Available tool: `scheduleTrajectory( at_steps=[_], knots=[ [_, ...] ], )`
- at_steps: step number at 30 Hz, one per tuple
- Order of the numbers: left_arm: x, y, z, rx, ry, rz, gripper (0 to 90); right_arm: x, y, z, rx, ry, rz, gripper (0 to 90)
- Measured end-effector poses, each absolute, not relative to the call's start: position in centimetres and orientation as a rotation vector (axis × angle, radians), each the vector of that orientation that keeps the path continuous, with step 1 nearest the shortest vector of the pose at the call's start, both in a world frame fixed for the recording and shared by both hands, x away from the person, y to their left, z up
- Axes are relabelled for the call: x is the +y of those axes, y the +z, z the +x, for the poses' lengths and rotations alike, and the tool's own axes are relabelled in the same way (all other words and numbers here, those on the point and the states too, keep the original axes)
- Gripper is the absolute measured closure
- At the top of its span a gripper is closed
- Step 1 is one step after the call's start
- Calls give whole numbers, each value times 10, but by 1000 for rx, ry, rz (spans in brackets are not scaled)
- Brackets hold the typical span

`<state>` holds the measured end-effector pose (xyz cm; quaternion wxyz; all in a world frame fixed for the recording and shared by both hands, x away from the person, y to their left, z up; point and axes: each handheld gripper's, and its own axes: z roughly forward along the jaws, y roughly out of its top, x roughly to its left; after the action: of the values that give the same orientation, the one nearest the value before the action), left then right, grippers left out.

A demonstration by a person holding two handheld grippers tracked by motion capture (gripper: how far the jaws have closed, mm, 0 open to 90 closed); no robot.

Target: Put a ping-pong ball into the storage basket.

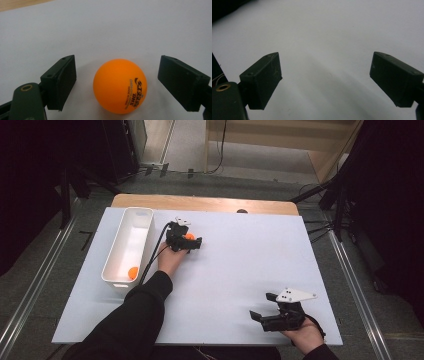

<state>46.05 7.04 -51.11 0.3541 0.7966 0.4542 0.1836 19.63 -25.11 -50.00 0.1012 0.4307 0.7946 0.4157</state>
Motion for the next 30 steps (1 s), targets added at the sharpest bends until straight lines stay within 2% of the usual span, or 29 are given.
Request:
scheduleTrajectory(
  at_steps=[6,16,25,30],
  knots=[
    [73,-512,462,1193,447,2037,159,-251,-500,196,2348,1225,1271,91],
    [65,-512,459,1190,540,2100,186,-251,-500,196,2348,1227,1271,91],
    [64,-513,458,1187,551,2103,197,-251,-500,196,2349,1223,1275,91],
    [63,-512,455,1148,553,2113,279,-250,-500,195,2357,1217,1277,91]
  ],
)
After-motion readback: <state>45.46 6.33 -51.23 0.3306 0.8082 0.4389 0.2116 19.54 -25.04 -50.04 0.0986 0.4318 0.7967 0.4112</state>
